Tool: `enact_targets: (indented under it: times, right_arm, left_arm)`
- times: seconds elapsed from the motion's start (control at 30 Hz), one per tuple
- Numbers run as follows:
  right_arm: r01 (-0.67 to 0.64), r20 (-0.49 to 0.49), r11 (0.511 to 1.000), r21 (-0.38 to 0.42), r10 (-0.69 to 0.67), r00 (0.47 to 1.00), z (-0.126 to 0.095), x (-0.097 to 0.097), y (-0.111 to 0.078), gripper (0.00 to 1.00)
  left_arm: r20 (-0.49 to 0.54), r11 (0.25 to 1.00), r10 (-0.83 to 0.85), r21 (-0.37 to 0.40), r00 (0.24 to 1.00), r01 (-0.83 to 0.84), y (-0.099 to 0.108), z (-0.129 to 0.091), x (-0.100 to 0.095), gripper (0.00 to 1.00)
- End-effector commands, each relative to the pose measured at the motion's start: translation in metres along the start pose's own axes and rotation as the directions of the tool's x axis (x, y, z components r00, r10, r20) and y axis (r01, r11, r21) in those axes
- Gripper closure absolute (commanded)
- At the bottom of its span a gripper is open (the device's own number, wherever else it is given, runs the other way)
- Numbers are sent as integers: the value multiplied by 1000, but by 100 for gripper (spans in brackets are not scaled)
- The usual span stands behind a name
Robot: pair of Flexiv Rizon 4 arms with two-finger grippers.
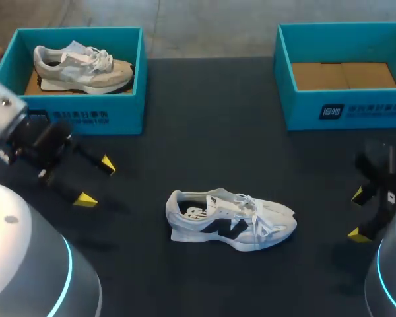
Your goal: Take the shoe out of the shoebox, open the shoe tongue, remove and reinsert the insole, then place the shoe into the shoebox
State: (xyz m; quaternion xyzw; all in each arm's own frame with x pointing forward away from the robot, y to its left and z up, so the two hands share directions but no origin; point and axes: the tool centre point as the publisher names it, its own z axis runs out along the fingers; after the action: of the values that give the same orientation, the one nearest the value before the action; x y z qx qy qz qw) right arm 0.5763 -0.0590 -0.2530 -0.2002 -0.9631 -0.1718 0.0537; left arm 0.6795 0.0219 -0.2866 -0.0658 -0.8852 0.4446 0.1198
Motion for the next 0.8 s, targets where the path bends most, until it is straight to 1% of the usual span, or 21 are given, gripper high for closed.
enact_targets:
  times: [0.03,0.2,0.37,0.53,0.57,0.73,0.8]
  right_arm:
    - [0,5,1000,-1,0,1000,1,2,-2,0]
    - [0,5,1000,-1,0,1000,1,2,-2,0]
    - [0,5,1000,-1,0,1000,1,2,-2,0]
    - [0,5,1000,-1,0,1000,1,2,-2,0]
    - [0,5,1000,-1,0,1000,1,2,-2,0]
    - [0,5,1000,-1,0,1000,1,2,-2,0]
    - [0,5,1000,-1,0,1000,1,2,-2,0]
  left_arm:
    - [91,985,7,173,996,-23,9,11,2,0]
    - [86,977,45,205,995,-62,11,15,4,0]
    - [67,975,65,208,996,-77,16,18,3,0]
    - [47,971,95,214,994,-103,26,25,3,0]
    - [57,971,106,208,993,-115,28,27,3,0]
    - [33,959,73,272,997,-79,36,32,0,0]
    - [33,959,73,272,997,-79,36,32,0,0]
